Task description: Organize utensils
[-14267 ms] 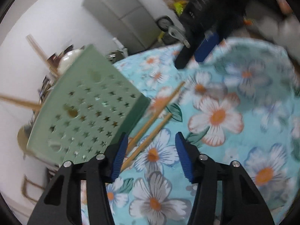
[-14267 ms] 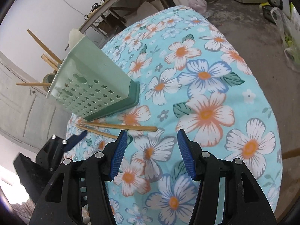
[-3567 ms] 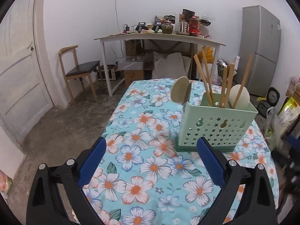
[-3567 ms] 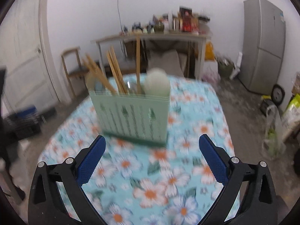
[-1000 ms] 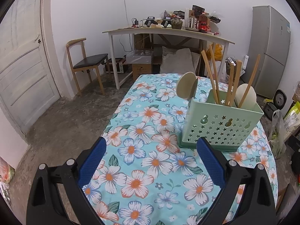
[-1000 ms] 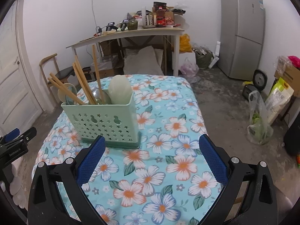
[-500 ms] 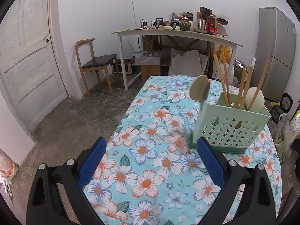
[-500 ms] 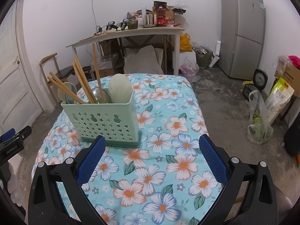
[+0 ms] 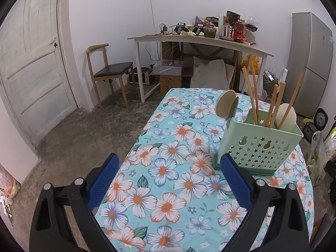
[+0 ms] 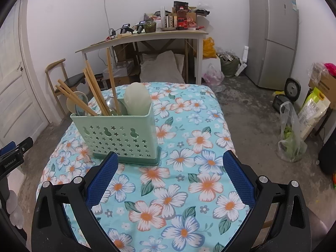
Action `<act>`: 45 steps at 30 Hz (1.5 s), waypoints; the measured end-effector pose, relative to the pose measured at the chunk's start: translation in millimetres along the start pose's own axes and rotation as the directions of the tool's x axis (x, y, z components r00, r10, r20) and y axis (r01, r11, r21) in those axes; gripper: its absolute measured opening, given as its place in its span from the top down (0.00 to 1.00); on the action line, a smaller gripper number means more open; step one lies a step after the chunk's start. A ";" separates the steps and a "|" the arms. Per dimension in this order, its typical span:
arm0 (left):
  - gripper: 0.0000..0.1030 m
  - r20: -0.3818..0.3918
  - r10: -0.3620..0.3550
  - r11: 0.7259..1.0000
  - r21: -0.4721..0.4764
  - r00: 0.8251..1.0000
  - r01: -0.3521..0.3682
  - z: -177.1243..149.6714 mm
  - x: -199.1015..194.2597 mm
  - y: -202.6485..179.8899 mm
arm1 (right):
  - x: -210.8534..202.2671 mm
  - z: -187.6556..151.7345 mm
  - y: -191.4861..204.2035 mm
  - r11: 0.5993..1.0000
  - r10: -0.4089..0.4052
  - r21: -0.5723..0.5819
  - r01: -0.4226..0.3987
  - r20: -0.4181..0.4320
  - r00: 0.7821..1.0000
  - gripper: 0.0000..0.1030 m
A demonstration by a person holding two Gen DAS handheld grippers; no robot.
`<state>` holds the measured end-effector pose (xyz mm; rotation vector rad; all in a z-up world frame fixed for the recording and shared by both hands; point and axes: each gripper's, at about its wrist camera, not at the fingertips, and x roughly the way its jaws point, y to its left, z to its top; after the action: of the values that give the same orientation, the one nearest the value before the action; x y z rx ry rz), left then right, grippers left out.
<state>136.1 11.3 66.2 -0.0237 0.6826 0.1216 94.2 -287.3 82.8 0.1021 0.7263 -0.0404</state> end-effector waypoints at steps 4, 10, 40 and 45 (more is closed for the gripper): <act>0.08 -0.004 -0.012 1.000 0.007 1.000 0.012 -0.2 0.5 -0.1 | 0.4 -0.7 2.0 1.000 0.003 -0.004 -0.003 -0.002 1.000 0.07; 0.08 -0.004 -0.016 1.000 0.016 1.000 0.016 -1.2 0.6 -2.2 | 0.5 -1.2 3.8 1.000 0.005 -0.007 -0.005 -0.003 1.000 0.07; 0.08 -0.007 -0.014 1.000 0.015 1.000 0.014 -0.1 1.7 -3.0 | 1.9 -1.4 3.2 1.000 0.005 -0.008 -0.006 -0.001 1.000 0.07; 0.08 -0.007 -0.014 1.000 0.015 1.000 0.014 -0.1 1.4 -3.1 | 1.9 -1.9 3.9 1.000 0.006 -0.007 -0.006 -0.001 1.000 0.07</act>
<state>137.5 8.4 65.2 -0.0143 0.6897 0.1034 94.6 -283.3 80.4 0.0973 0.7273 -0.0319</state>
